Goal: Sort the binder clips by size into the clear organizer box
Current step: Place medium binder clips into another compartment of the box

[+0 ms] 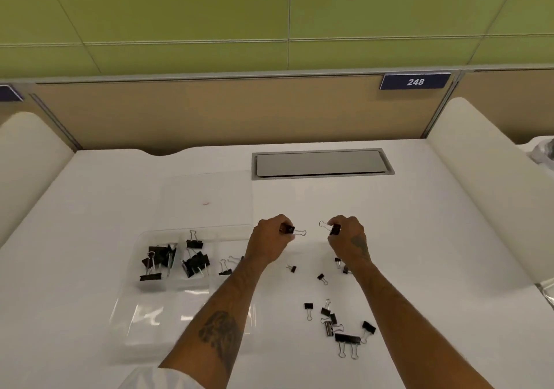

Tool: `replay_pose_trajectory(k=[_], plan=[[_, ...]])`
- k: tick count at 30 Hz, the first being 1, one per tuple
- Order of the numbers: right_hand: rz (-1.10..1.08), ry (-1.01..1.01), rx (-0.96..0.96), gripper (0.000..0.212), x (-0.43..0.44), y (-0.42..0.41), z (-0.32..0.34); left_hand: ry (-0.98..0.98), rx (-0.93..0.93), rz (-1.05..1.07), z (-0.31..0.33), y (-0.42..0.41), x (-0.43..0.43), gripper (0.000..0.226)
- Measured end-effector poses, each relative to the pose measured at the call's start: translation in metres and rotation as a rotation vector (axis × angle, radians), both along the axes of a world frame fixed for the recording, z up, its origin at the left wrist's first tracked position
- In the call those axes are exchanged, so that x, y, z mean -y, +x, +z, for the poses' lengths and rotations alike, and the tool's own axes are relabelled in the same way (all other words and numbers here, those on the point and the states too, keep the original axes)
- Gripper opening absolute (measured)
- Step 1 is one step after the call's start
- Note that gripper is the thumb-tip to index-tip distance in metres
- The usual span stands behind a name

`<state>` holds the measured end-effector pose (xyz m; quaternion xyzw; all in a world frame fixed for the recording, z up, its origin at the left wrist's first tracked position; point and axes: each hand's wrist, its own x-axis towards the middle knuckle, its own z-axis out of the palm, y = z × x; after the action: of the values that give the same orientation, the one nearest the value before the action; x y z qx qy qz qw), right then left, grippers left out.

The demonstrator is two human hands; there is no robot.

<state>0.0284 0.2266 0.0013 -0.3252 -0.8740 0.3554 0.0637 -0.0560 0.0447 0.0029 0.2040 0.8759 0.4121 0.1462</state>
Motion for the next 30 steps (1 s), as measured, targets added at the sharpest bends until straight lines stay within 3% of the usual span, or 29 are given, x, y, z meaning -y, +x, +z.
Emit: replay_pose_trajectory(k=[12,20,22,26,30], plan=[[0.262,-0.308,-0.091,0.027,0.148,-0.049,0.011,0.135,-0.016,0.389,0.009,-0.007,0.144,0.013],[0.267,-0.371,-0.081,0.031,0.178,-0.049,0.007,0.127,-0.005,0.419,0.004,-0.002,0.175,0.013],[0.267,-0.314,-0.083,0.029,0.177,-0.048,0.008,0.146,0.022,0.4,0.001,-0.002,0.176,0.014],[0.347,-0.017,0.006,0.033,0.166,-0.044,0.005,0.094,0.043,0.334,-0.006,-0.001,0.168,0.017],[0.394,0.071,0.057,0.043,0.155,-0.034,0.003,0.011,0.067,0.228,-0.009,0.003,0.157,0.036]])
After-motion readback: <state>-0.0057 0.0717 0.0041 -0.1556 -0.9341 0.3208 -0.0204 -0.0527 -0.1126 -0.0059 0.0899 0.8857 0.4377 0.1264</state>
